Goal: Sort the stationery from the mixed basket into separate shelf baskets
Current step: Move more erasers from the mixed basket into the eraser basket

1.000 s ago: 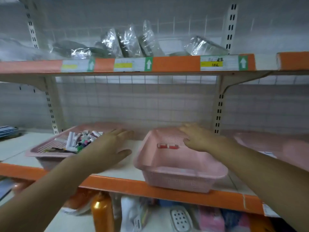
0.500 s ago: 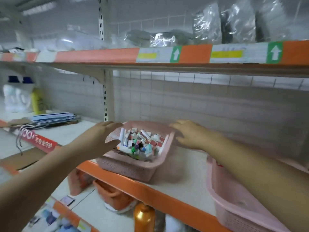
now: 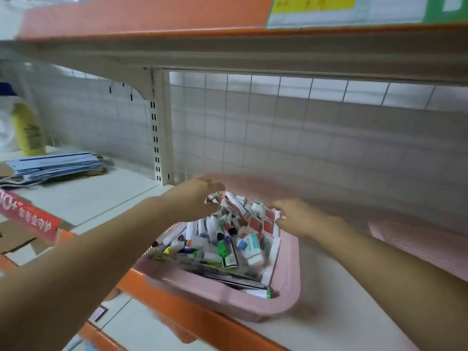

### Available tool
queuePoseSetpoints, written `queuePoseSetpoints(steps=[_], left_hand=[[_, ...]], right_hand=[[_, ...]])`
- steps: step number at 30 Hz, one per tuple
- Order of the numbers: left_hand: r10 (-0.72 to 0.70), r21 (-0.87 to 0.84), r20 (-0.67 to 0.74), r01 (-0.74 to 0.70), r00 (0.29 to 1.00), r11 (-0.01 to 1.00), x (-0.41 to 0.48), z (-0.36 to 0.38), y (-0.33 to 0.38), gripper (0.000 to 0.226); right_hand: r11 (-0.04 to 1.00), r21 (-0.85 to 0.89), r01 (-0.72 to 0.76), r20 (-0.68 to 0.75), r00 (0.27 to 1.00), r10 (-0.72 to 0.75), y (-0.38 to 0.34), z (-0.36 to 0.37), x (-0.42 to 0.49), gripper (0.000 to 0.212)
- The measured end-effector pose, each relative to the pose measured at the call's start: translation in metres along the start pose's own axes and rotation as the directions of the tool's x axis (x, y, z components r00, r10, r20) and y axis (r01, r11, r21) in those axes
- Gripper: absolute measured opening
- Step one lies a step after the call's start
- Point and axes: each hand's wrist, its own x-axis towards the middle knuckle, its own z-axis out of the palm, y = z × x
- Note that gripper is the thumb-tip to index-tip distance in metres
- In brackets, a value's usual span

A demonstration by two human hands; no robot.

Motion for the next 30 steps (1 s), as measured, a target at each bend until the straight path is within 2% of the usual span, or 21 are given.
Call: queuePoseSetpoints(steps=[3, 5, 7, 8, 10, 13, 17, 19, 21, 22, 25, 27, 30], left_hand=[[0.053, 0.049, 0.057, -0.056, 0.997, 0.997, 0.044, 0.007, -0.001, 0.045], [0.076, 0.065, 0.104, -0.083, 0.992, 0.994, 0.068, 0.014, -0.003, 0.043], [0.055, 0.072, 0.181, -0.069, 0.982, 0.995, 0.087, 0.024, -0.006, 0.043], [0.050, 0.082, 0.217, -0.069, 0.975, 0.994, 0.095, 0.031, -0.010, 0.040], [0.048, 0.095, 0.276, -0.077, 0.960, 0.992, 0.102, 0.043, -0.014, 0.031], [0.076, 0.039, 0.294, -0.092, 0.953, 0.995, 0.105, 0.052, -0.018, 0.025], [0.128, 0.003, 0.273, -0.134, 0.953, 0.991, 0.106, 0.050, -0.017, 0.022], [0.148, -0.058, 0.258, -0.138, 0.955, 0.989, 0.108, 0.049, -0.021, 0.020], [0.162, -0.140, 0.227, -0.133, 0.960, 0.981, 0.106, 0.047, -0.028, 0.021], [0.163, -0.188, 0.210, -0.123, 0.964, 0.974, 0.106, 0.046, -0.032, 0.023], [0.178, -0.355, 0.197, -0.099, 0.964, 0.930, 0.106, 0.045, -0.043, 0.033], [0.197, -0.406, 0.173, -0.112, 0.965, 0.907, 0.104, 0.042, -0.044, 0.042], [0.229, -0.474, 0.094, -0.158, 0.969, 0.866, 0.103, 0.040, -0.043, 0.042]], right_hand=[[0.999, -0.011, -0.045, 0.014, 0.999, 0.046, -0.005, 0.001, 0.008, 0.036], [0.984, -0.162, -0.075, 0.009, 0.997, 0.078, -0.014, -0.002, 0.011, 0.032], [0.913, -0.395, -0.100, -0.040, 0.995, 0.091, -0.027, -0.002, 0.015, 0.032], [0.879, -0.463, -0.111, -0.050, 0.994, 0.098, -0.032, 0.002, 0.019, 0.031], [0.857, -0.492, -0.152, -0.051, 0.988, 0.146, -0.039, 0.013, 0.026, 0.031], [0.872, -0.427, -0.239, -0.052, 0.969, 0.240, -0.036, 0.017, 0.028, 0.034], [0.903, -0.313, -0.294, 0.037, 0.946, 0.321, -0.033, 0.015, 0.028, 0.048], [0.922, -0.124, -0.366, 0.043, 0.927, 0.373, -0.034, 0.011, 0.028, 0.049], [0.902, 0.116, -0.416, 0.062, 0.909, 0.411, -0.035, 0.008, 0.028, 0.053], [0.889, 0.181, -0.421, 0.064, 0.907, 0.417, -0.035, 0.008, 0.028, 0.054], [0.891, 0.166, -0.423, 0.042, 0.906, 0.422, -0.033, 0.009, 0.027, 0.050], [0.889, 0.153, -0.432, 0.012, 0.900, 0.435, -0.032, 0.012, 0.026, 0.041], [0.885, 0.100, -0.455, -0.053, 0.886, 0.461, -0.030, 0.015, 0.025, 0.034]])
